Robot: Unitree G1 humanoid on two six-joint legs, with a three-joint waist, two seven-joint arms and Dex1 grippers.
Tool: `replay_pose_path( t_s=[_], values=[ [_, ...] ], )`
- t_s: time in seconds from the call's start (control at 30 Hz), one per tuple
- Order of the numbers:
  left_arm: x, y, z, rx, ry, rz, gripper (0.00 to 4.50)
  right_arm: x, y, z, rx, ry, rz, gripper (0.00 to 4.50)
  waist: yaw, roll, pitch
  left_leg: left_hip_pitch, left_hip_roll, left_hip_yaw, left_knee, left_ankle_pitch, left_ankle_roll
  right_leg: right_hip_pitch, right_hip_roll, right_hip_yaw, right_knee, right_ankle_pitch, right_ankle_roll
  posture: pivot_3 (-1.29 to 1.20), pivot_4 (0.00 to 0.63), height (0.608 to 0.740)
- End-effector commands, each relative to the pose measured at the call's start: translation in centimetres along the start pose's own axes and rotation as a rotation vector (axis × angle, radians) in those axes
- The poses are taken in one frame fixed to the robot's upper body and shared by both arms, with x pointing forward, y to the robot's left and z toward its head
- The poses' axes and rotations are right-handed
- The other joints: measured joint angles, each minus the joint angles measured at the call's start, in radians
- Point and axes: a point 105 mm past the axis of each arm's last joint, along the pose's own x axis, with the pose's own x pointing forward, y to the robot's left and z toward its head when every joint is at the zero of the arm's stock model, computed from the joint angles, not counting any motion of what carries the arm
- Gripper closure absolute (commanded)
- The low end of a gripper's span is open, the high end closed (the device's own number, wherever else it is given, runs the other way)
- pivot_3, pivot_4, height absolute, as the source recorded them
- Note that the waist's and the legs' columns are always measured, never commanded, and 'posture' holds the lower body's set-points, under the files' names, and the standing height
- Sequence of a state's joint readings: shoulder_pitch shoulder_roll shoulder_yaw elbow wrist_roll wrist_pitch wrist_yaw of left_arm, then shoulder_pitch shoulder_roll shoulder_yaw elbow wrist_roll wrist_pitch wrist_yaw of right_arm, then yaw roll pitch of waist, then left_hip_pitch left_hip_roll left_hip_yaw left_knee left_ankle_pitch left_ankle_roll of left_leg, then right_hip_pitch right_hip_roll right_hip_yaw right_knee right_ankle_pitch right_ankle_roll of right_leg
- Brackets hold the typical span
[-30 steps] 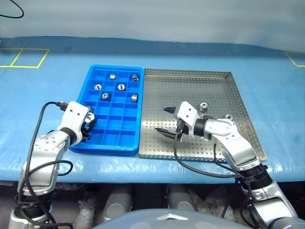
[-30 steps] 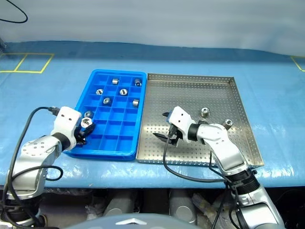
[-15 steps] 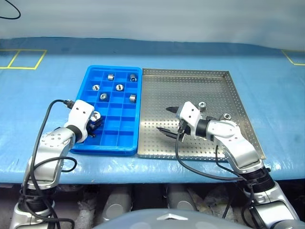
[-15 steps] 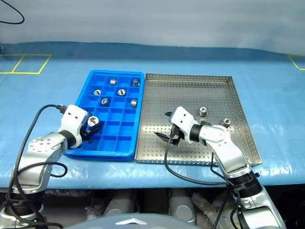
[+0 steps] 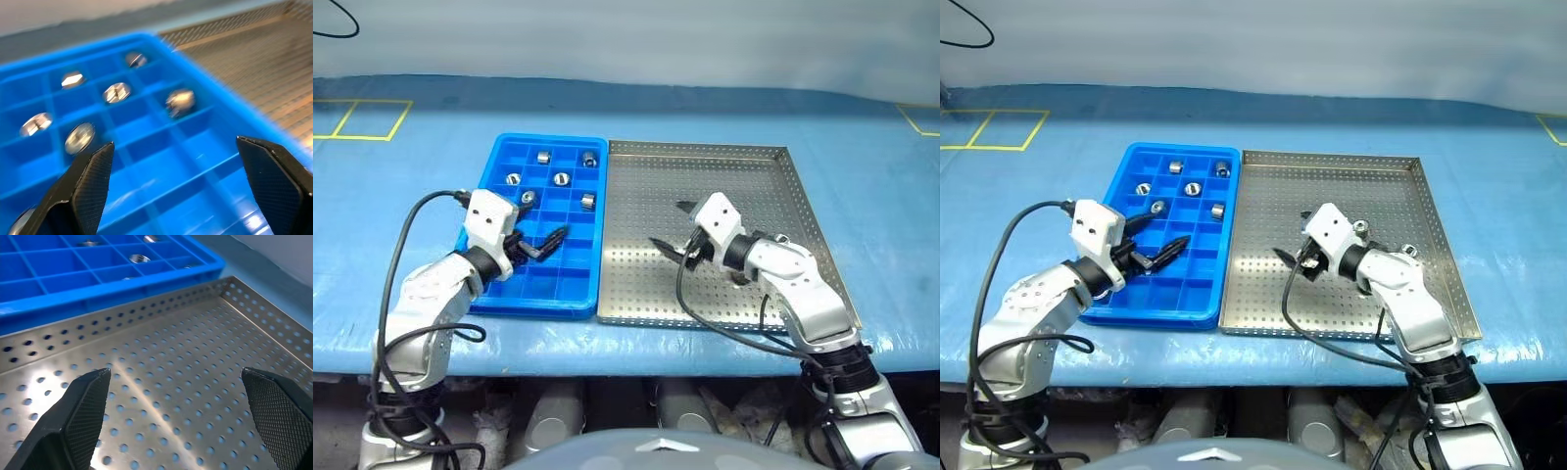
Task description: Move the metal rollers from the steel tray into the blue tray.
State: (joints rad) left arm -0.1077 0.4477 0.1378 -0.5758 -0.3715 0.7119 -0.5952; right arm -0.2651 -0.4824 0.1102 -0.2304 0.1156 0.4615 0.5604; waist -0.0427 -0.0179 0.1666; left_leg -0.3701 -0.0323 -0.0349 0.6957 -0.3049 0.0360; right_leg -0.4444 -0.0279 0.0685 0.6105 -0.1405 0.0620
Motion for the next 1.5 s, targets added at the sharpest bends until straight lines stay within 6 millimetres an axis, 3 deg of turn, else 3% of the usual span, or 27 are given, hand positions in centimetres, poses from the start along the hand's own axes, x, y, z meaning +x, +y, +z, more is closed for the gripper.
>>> replay_pose_path(
  t_s=[0.03,0.1,0.3,0.43,0.8,1.07,1.37,1.43,1.5],
  values=[
    [0.5,-2.5,1.5,0.081,-0.053,-0.161,0.16,-0.7,-6.2,-0.1,0.104,0.018,-0.396,0.0,-0.007,0.001,0.0,0.0,0.0,0.0,0.0,0.0,0.0,0.0,0.001,0.0,0.0,0.0,-0.002,-0.12,0.15,0.74],
    [0.8,-3.2,1.4,0.082,-0.055,-0.21,0.16,-0.8,-7.4,-0.5,0.17,0.03,-0.492,0.0,-0.018,0.002,-0.001,0.001,0.0,0.002,0.0,0.0,0.001,0.0,0.002,0.002,0.0,0.0,-0.005,-0.13,0.15,0.74],
    [1.5,-4.9,1.1,0.098,-0.051,-0.304,0.16,0.1,-7.8,-2.0,0.291,0.072,-0.529,0.0,-0.045,0.002,-0.001,0.001,0.001,0.002,0.0,0.001,0.001,0.001,0.004,0.002,0.0,0.002,-0.001,-0.13,0.15,0.74],
    [1.8,-5.1,1.1,0.112,-0.05,-0.311,0.16,1.3,-7.0,-3.2,0.362,0.112,-0.481,0.0,-0.057,0.002,-0.001,0.001,0.001,0.003,0.0,0.001,0.002,0.001,0.004,0.003,0.0,0.003,0.0,-0.11,0.15,0.74],
    [1.4,-4.7,0.9,0.127,-0.043,-0.281,0.16,2.2,-6.5,-5.3,0.418,0.171,-0.49,0.0,-0.066,0.002,-0.001,0.001,0.001,0.002,0.0,0.0,0.002,0.001,0.004,0.003,0.0,0.003,0.0,-0.1,0.15,0.74],
    [1.3,-4.4,0.9,0.131,-0.041,-0.266,0.11,2.4,-6.3,-5.7,0.421,0.181,-0.49,2.58,-0.066,0.002,0.0,0.001,0.001,0.002,0.0,0.0,0.002,0.001,0.004,0.003,0.0,0.003,0.0,-0.1,0.15,0.74],
    [1.2,-4.2,0.8,0.125,-0.039,-0.255,0.11,2.7,-5.9,-5.1,0.389,0.156,-0.46,2.69,-0.066,0.002,0.0,0.001,0.001,0.002,-0.001,0.0,0.002,0.001,0.004,0.003,0.0,0.003,0.0,-0.09,0.15,0.74],
    [0.7,-3.9,0.9,0.117,-0.039,-0.231,0.11,3.2,-5.2,-3.0,0.344,0.064,-0.401,2.69,-0.068,0.002,0.0,0.001,0.001,0.002,-0.001,0.0,0.002,0.001,0.004,0.003,-0.001,0.003,0.0,-0.09,0.15,0.74],
    [-0.3,-3.3,0.7,0.119,-0.023,-0.185,0.11,3.9,-3.3,0.5,0.331,-0.086,-0.246,2.69,-0.077,0.003,0.0,0.001,0.002,0.003,-0.001,0.0,0.002,0.0,0.004,0.003,-0.001,0.003,0.0,-0.08,0.15,0.74]
  ],
)
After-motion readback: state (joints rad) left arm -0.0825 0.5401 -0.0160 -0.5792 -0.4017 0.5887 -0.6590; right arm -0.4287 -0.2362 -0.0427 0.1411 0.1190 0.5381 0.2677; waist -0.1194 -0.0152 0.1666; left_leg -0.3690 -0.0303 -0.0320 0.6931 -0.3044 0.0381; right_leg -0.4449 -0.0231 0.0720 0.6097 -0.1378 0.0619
